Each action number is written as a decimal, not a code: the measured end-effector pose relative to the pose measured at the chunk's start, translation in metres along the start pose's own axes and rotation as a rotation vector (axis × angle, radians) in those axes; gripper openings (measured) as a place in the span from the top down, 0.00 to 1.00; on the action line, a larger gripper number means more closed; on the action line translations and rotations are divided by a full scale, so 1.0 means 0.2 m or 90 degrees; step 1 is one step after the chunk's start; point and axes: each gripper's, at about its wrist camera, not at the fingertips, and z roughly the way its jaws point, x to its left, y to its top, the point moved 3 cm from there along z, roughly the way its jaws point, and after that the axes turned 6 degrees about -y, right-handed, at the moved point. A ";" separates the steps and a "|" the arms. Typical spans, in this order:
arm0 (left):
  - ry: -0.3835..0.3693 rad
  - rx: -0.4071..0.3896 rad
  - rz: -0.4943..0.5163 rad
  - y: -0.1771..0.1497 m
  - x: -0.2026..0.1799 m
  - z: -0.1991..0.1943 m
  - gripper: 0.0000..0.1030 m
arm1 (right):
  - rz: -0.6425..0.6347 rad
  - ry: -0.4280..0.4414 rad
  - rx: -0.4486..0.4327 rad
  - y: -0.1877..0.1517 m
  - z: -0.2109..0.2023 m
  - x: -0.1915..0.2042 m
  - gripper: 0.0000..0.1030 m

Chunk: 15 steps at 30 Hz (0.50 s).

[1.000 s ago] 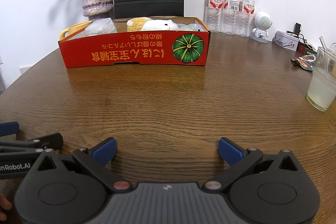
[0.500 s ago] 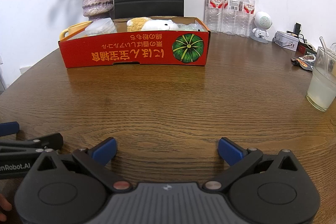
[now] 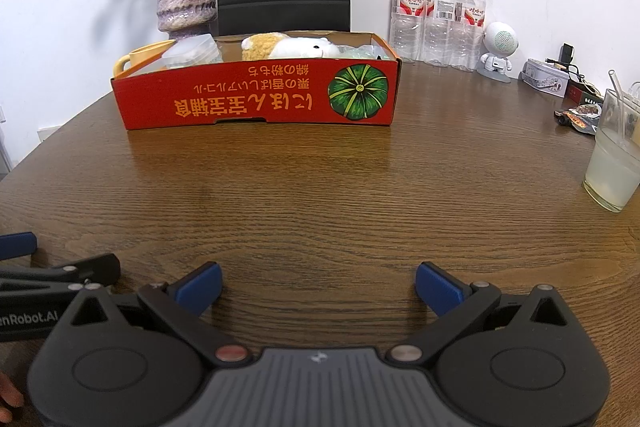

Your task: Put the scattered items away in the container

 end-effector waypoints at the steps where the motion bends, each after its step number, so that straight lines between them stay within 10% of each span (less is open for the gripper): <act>1: 0.000 0.000 0.000 0.00 0.00 0.00 0.00 | 0.000 0.000 0.000 0.00 0.00 0.00 0.00; 15: 0.003 0.000 0.000 0.00 0.00 0.00 0.00 | 0.002 -0.001 0.000 0.00 0.00 0.00 0.00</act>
